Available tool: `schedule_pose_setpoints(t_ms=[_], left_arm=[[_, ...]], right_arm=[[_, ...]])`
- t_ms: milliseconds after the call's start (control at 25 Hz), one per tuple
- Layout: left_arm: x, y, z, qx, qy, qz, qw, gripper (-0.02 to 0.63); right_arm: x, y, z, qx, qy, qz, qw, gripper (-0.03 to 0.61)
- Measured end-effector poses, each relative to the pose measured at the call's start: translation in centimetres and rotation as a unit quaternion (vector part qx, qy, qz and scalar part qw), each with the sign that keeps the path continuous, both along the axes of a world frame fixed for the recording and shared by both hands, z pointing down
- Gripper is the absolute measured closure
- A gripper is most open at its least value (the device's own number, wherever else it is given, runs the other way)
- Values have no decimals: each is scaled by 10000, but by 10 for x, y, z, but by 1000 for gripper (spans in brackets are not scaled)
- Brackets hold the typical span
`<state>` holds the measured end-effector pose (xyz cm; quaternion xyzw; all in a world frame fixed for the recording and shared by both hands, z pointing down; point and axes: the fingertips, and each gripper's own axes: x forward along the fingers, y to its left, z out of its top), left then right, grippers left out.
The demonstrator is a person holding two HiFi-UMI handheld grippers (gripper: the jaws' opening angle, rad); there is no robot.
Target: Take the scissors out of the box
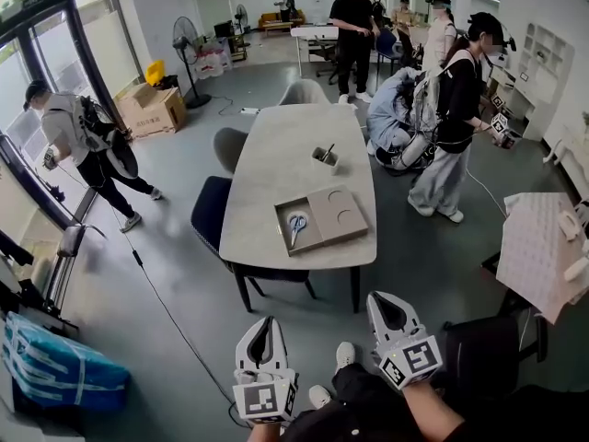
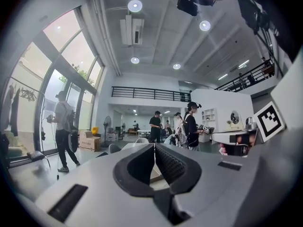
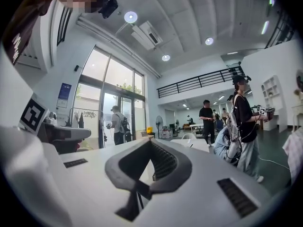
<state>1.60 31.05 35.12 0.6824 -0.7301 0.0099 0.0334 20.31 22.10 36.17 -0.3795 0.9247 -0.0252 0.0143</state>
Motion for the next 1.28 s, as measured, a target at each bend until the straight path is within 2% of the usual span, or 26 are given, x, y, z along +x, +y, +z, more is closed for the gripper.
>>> schedule_pose_setpoints(t_ms=[560, 1280], left_arm=[[-25, -41, 3, 51, 26, 144, 9999, 597], [-61, -131, 17, -77, 46, 78, 9999, 597]], right_arm=[[-26, -36, 3, -8, -5, 126, 9999, 583], [-65, -132, 13, -81, 45, 102, 9999, 583]])
